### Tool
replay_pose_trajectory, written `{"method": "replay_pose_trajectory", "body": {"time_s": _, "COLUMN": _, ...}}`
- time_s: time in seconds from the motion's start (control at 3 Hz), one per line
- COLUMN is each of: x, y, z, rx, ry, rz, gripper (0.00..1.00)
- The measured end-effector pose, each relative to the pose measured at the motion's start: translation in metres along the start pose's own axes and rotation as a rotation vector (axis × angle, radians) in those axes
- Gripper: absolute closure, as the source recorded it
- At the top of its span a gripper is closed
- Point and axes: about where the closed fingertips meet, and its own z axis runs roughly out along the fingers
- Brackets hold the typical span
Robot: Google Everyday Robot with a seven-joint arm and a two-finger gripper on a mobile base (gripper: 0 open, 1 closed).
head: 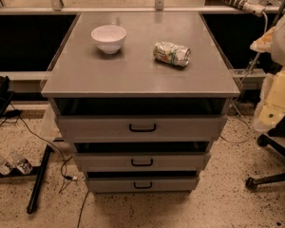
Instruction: Open bottom drawer
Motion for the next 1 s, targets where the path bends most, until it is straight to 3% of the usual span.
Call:
{"method": "replay_pose_trajectory", "body": {"time_s": 0.67, "x": 0.0, "y": 0.003, "z": 0.011, "rx": -0.004, "ry": -0.027, "rz": 0.003, "gripper": 0.0}}
{"method": "replay_pose_trajectory", "body": {"time_s": 1.0, "x": 0.003, "y": 0.015, "z": 0.046, "rx": -0.023, "ry": -0.095, "rz": -0.015, "gripper": 0.0}}
